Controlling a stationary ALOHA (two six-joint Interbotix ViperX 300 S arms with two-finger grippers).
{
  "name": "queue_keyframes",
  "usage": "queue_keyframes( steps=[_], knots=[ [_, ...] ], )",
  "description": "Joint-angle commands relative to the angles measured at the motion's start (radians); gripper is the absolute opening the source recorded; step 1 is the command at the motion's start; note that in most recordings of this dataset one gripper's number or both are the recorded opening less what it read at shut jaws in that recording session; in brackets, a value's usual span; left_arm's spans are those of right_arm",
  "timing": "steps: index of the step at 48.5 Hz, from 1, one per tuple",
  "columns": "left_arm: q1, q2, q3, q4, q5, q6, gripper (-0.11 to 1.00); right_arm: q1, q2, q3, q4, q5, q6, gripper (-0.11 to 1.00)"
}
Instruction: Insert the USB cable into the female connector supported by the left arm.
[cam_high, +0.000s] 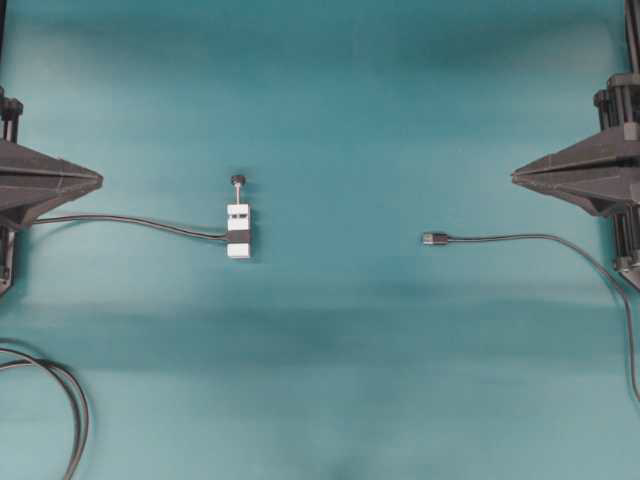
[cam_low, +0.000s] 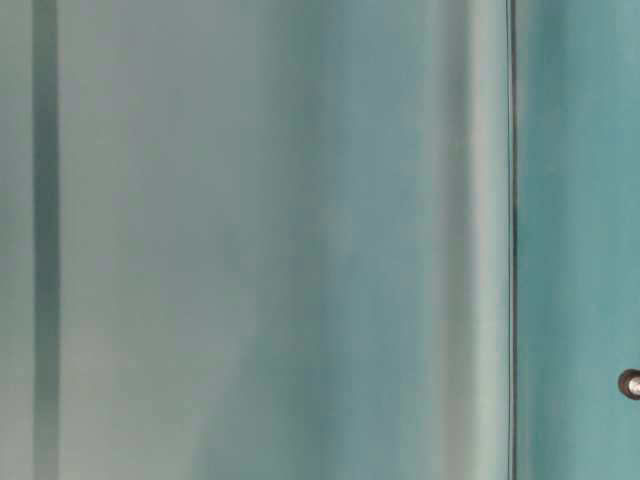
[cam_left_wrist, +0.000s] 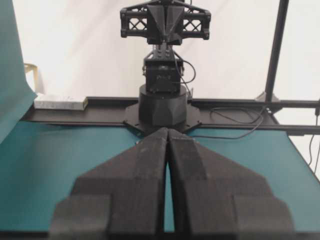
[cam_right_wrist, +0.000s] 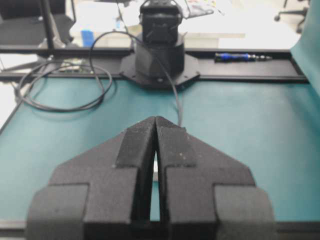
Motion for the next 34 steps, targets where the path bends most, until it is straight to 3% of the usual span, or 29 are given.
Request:
queue_keyframes(
  steps=[1, 4, 11, 24, 30, 34],
  knots=[
    [0.000, 0.005, 0.005, 0.002, 0.014, 0.003, 0.01, 0.002, 0.000, 0.006, -0.005, -0.012, -0.002, 0.00],
    [0.000, 0.005, 0.006, 0.000, 0.037, 0.003, 0.04, 0.002, 0.002, 0.018, -0.005, -0.023, -0.002, 0.00],
    [0.000, 0.005, -0.003, 0.000, 0.123, 0.000, 0.00, 0.002, 0.002, 0.028, -0.005, 0.000, 0.002, 0.00],
    [0.002, 0.026, -0.015, 0.000, 0.387, -0.002, 0.01, 0.002, 0.057, -0.009, -0.005, 0.219, 0.020, 0.00],
    [0.002, 0.041, -0.017, 0.000, 0.397, 0.000, 0.12, 0.000, 0.100, -0.017, -0.005, 0.241, 0.023, 0.00],
    [0.002, 0.044, -0.017, 0.000, 0.402, 0.002, 0.29, 0.002, 0.118, -0.021, -0.005, 0.241, 0.025, 0.00]
  ],
)
